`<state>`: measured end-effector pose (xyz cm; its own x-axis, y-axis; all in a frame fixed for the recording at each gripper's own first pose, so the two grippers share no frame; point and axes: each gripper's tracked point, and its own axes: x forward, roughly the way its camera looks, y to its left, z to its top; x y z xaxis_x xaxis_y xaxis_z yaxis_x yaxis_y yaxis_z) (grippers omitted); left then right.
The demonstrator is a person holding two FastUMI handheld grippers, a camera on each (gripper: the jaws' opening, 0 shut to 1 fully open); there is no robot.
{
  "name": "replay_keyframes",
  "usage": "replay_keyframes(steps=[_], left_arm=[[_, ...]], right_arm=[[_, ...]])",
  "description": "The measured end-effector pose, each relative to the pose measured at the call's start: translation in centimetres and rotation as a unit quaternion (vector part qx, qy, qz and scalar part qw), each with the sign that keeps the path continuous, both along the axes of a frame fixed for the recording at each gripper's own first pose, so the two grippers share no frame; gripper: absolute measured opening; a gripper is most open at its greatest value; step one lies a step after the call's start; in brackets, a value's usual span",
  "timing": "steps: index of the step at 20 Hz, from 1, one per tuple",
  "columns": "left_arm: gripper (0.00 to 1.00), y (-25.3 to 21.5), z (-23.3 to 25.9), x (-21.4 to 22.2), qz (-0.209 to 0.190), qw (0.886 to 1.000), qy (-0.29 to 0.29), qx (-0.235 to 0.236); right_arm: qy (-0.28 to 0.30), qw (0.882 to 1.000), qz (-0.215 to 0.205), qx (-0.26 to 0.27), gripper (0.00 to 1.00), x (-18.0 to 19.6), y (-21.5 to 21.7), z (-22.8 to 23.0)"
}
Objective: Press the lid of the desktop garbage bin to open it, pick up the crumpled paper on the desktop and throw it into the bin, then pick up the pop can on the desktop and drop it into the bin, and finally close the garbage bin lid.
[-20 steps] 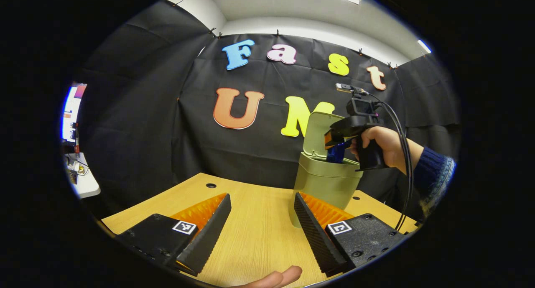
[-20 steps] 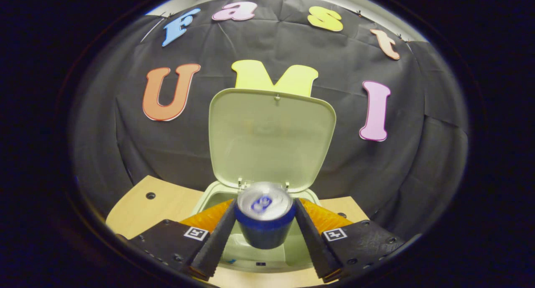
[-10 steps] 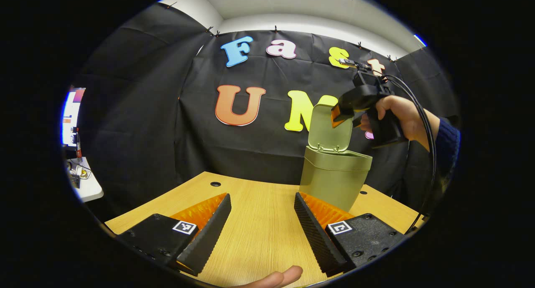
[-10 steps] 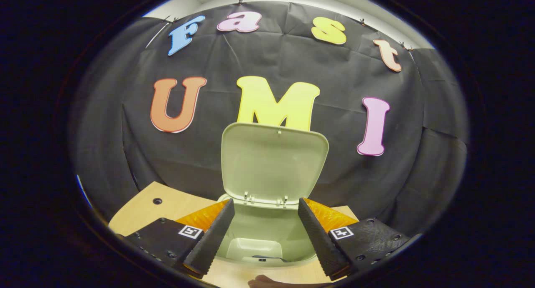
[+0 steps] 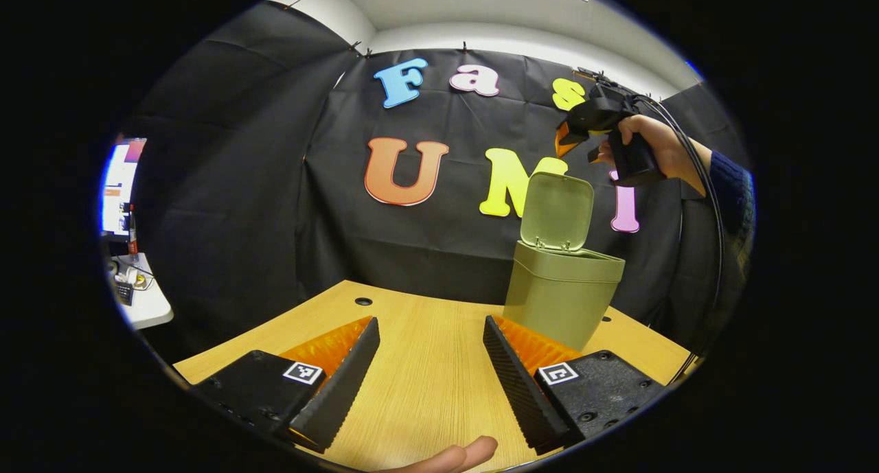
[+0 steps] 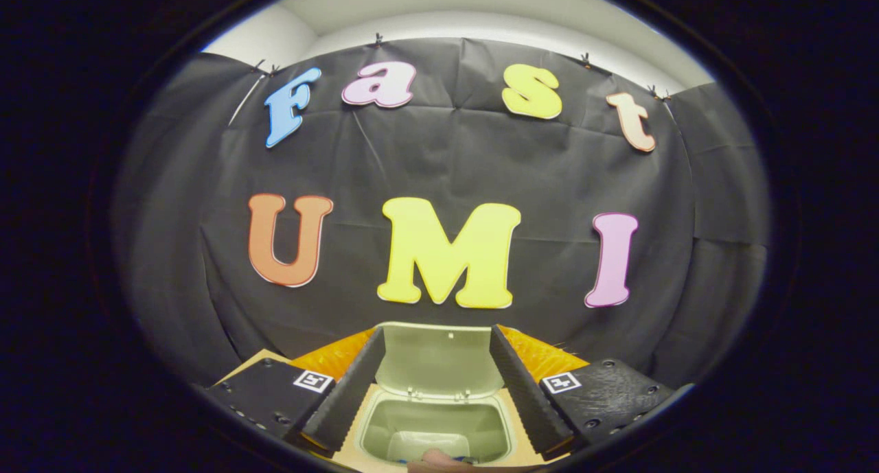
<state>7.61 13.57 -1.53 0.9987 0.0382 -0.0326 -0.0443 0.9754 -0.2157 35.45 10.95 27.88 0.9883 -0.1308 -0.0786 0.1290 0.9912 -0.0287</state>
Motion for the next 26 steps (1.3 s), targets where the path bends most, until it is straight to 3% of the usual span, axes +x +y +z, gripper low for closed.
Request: replay_keyframes(steps=[2, 8, 12, 14, 22, 26], left_arm=[[0.98, 0.9, -0.3, 0.1, 0.013, 1.000, 0.003, -0.007], [0.98, 1.0, -0.7, 0.4, 0.029, 0.999, 0.006, -0.016], [0.98, 1.3, -1.0, 0.9, 0.040, 0.999, 0.010, -0.012], [0.98, 0.9, -1.1, 1.0, 0.037, 0.999, 0.015, -0.010], [0.98, -1.0, 0.0, 0.3, 0.020, 1.000, -0.004, 0.012], [0.98, -0.5, 1.2, -0.7, 0.031, 0.999, -0.018, 0.018]], right_arm=[[0.000, 1.000, 0.000, -0.001, 0.97, 1.9, -0.2, 0.2], [0.010, 1.000, -0.017, 0.003, 0.94, 7.4, -3.6, -0.6], [0.025, 1.000, 0.002, -0.002, 0.95, 8.8, -3.3, -2.0], [0.047, 0.999, 0.013, -0.007, 0.94, 8.5, -2.8, -3.3], [0.046, 0.998, 0.035, 0.036, 0.94, 4.3, -2.5, -5.1], [0.059, 0.997, 0.043, 0.022, 0.96, 1.5, -2.1, -8.2]])
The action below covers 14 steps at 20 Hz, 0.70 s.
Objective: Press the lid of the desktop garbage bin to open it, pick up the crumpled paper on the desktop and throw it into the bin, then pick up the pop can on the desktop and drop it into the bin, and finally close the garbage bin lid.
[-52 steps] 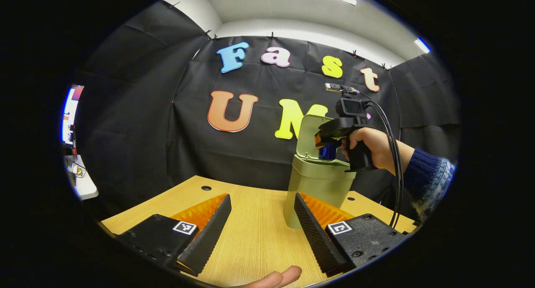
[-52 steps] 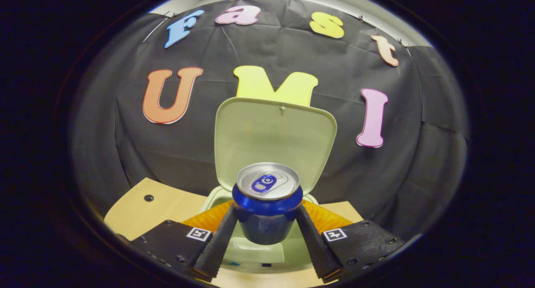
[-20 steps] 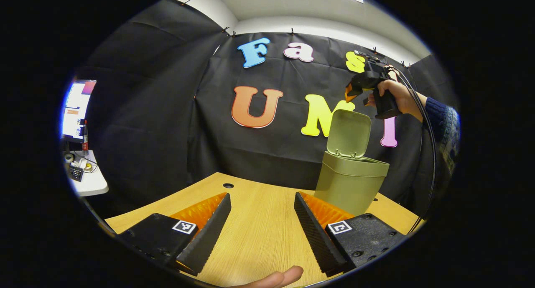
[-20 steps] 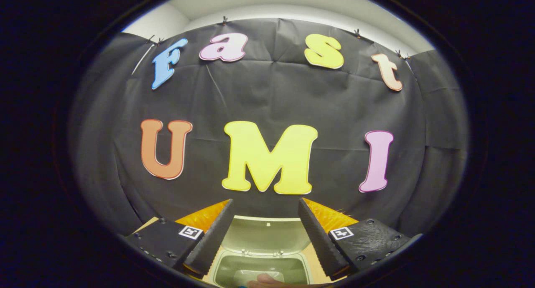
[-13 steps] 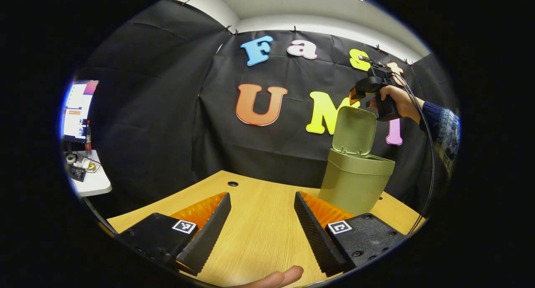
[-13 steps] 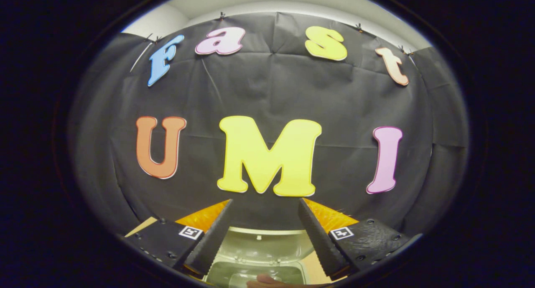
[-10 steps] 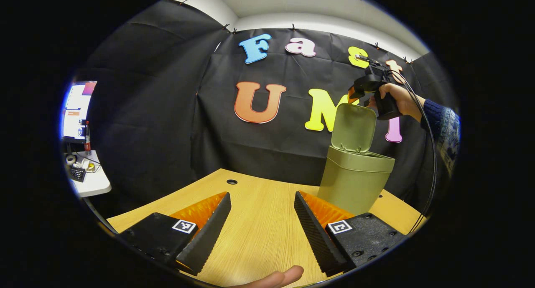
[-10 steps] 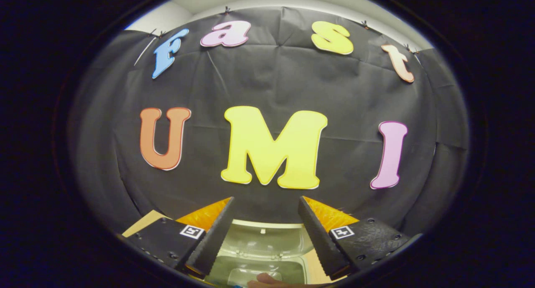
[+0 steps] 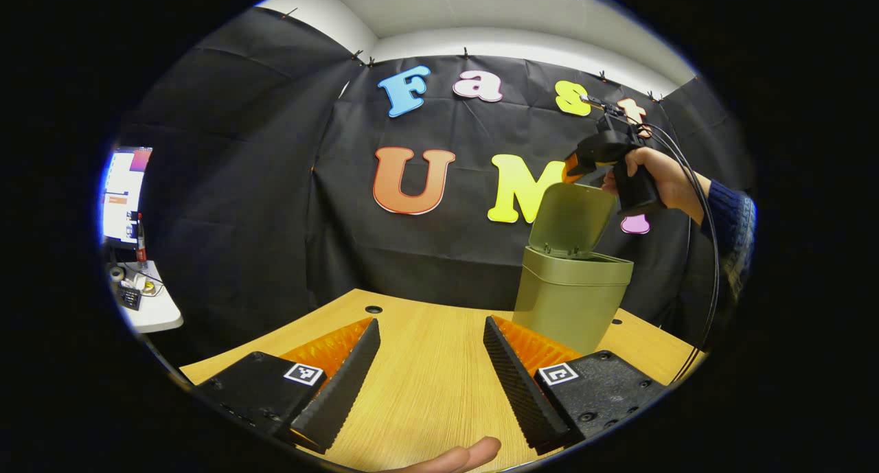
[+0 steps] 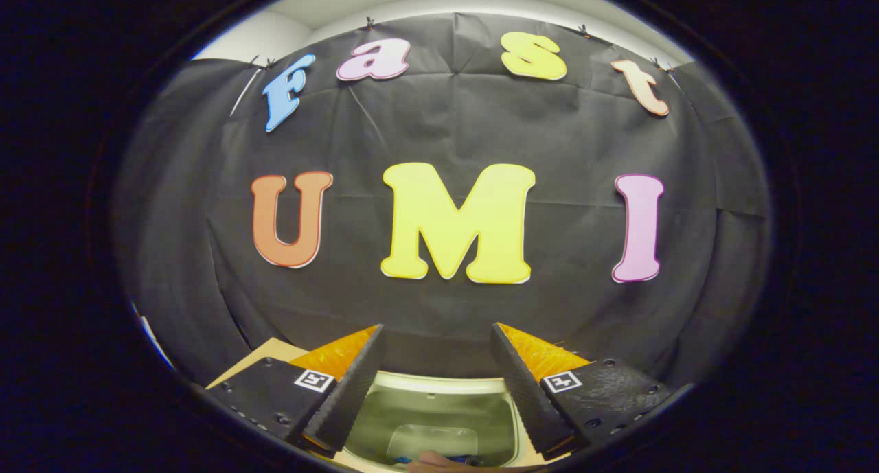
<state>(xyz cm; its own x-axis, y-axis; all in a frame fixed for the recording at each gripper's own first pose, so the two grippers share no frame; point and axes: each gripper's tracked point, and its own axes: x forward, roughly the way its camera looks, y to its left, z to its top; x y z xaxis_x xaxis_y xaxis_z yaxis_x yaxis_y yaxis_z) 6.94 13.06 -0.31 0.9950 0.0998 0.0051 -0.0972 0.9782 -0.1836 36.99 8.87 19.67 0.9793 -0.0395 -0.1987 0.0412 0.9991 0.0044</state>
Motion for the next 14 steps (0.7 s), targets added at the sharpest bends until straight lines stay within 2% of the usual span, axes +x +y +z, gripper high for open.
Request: replay_keyframes(steps=[8, 14], left_arm=[[0.98, -0.2, 0.9, -0.8, -0.001, 1.000, -0.016, 0.000], [0.98, -0.8, 0.7, -0.6, -0.004, 1.000, -0.008, -0.006]], right_arm=[[0.038, 0.999, 0.023, -0.006, 0.93, -4.5, 1.5, -7.3], [0.081, 0.996, 0.027, 0.023, 0.95, -5.8, 0.5, -12.3]])
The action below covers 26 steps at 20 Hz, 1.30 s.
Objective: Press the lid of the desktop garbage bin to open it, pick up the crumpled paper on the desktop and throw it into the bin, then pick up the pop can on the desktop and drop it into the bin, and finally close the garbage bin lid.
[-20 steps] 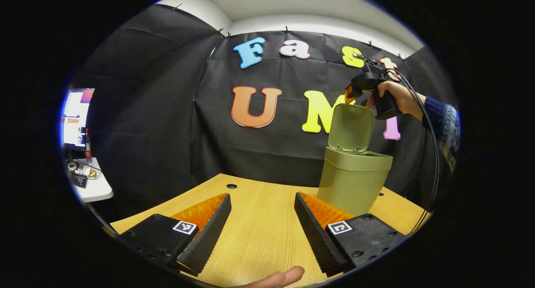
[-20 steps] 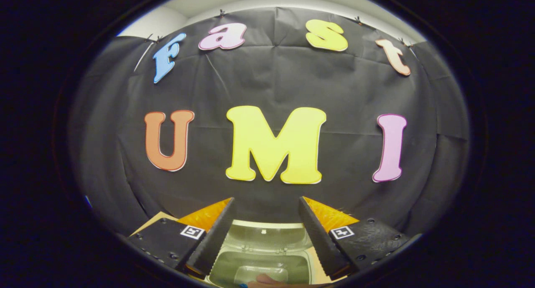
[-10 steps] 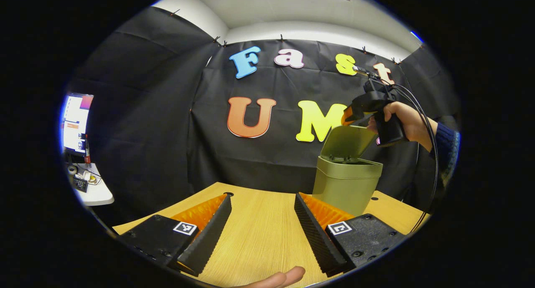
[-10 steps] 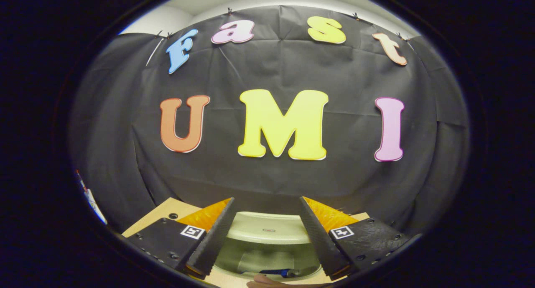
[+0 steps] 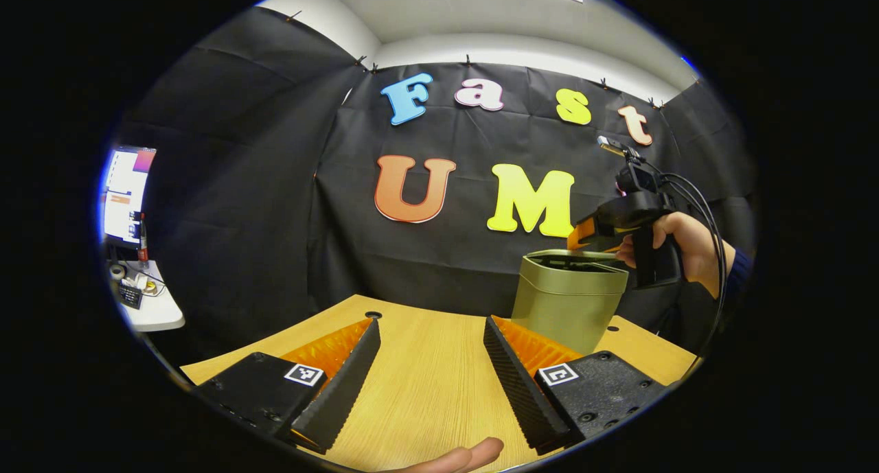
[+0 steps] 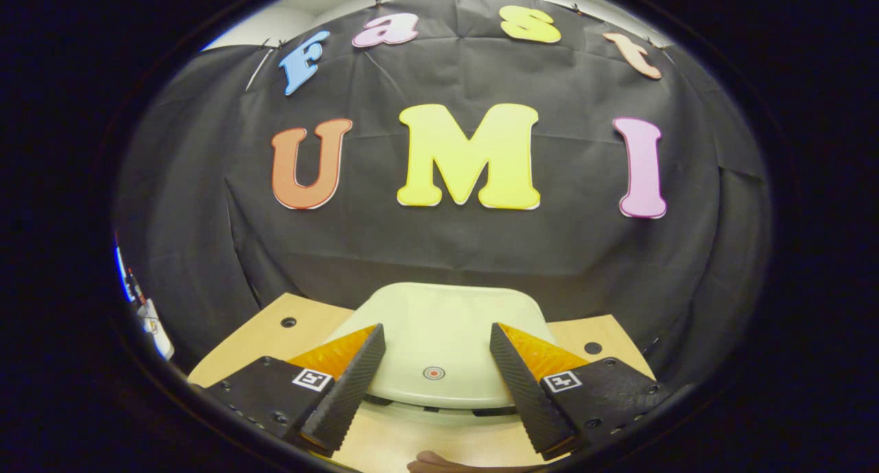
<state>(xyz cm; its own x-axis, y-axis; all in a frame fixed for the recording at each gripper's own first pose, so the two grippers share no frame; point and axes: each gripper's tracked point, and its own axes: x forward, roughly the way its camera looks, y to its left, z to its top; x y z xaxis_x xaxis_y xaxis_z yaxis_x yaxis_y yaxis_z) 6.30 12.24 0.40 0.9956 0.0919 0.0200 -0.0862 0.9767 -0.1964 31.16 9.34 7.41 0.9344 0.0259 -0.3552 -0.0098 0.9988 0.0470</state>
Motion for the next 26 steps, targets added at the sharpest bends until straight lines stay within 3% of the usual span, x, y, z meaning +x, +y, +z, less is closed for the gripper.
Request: replay_keyframes(steps=[8, 14, 26], left_arm=[[0.98, -1.1, 0.1, 0.1, -0.011, 1.000, 0.002, 0.012], [0.97, -1.8, -0.1, 0.0, -0.017, 1.000, 0.005, 0.013], [0.98, -2.1, 0.3, -0.2, -0.014, 1.000, 0.004, 0.026]], right_arm=[[0.014, 1.000, 0.008, 0.008, 0.99, -0.7, -0.3, -1.6], [0.017, 1.000, -0.019, 0.008, 0.98, -1.4, -0.2, -2.1], [-0.060, 0.998, -0.002, 0.008, 0.97, -3.0, -0.3, -1.8]])
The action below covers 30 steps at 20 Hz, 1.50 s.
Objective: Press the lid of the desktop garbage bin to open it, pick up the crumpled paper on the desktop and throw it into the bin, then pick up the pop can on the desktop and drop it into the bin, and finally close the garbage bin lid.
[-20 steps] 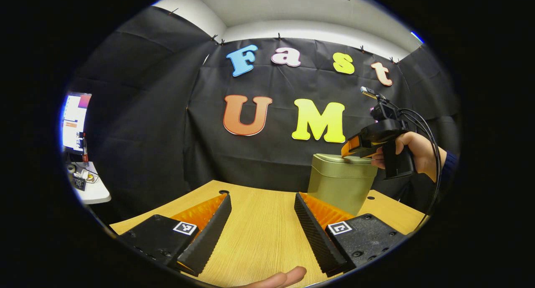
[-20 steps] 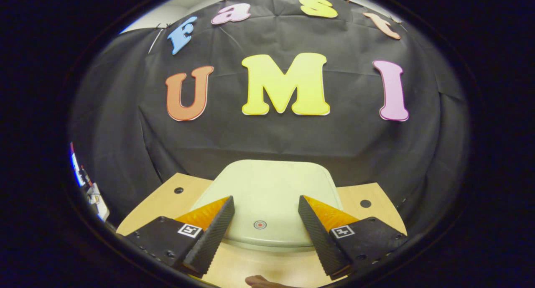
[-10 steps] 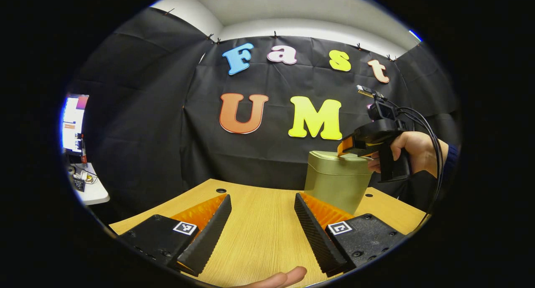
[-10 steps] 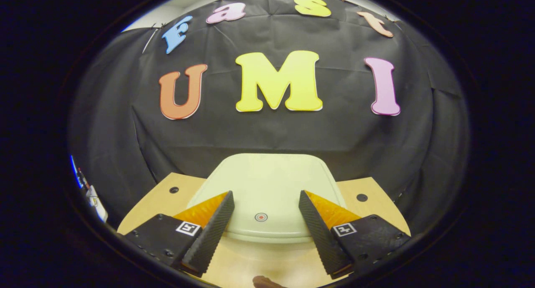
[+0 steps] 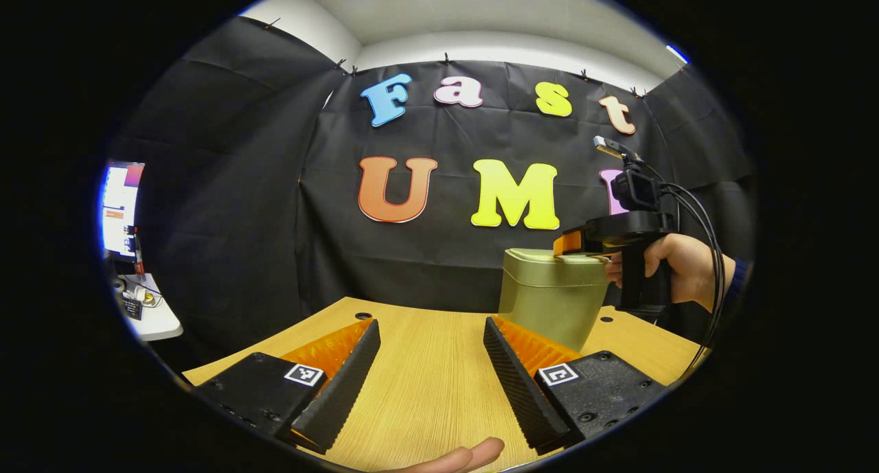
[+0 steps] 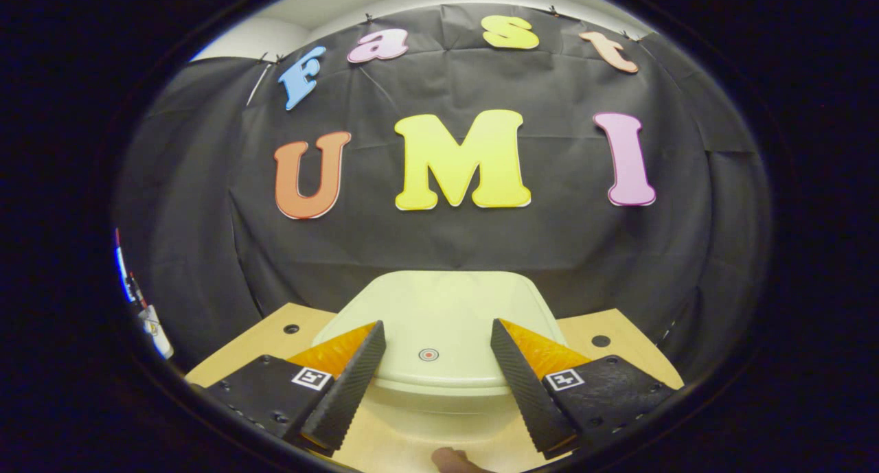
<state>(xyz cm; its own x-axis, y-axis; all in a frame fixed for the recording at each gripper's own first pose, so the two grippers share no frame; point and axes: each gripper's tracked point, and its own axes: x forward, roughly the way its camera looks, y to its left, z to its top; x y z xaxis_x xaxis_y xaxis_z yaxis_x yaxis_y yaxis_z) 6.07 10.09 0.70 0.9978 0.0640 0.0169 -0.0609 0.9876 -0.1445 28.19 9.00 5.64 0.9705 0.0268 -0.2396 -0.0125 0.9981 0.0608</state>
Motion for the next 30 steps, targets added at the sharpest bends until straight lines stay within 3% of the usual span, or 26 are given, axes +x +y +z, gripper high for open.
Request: replay_keyframes(steps=[4, 9, 21, 26, 30], left_arm=[[0.97, -0.7, -0.1, 0.1, 0.006, 1.000, 0.007, 0.004], [0.97, -3.0, -0.3, 0.2, -0.001, 1.000, 0.018, 0.022], [0.98, -9.9, 0.2, -2.2, -0.011, 0.998, 0.024, 0.050], [0.98, -13.0, 0.8, -3.3, -0.024, 0.998, 0.012, 0.060], [0.98, -13.9, -0.1, -3.9, -0.028, 0.997, 0.013, 0.066]], right_arm=[[-0.008, 1.000, 0.002, -0.002, 0.99, -2.9, -0.9, 0.0], [-0.045, 0.997, -0.001, -0.066, 0.95, -8.3, -3.5, -1.1], [-0.086, 0.995, -0.043, -0.022, 0.95, -24.0, -13.5, -4.8], [-0.110, 0.994, -0.020, -0.017, 0.95, -27.4, -13.7, -5.0], [-0.140, 0.990, -0.032, -0.017, 0.95, -28.5, -14.0, -3.8]])
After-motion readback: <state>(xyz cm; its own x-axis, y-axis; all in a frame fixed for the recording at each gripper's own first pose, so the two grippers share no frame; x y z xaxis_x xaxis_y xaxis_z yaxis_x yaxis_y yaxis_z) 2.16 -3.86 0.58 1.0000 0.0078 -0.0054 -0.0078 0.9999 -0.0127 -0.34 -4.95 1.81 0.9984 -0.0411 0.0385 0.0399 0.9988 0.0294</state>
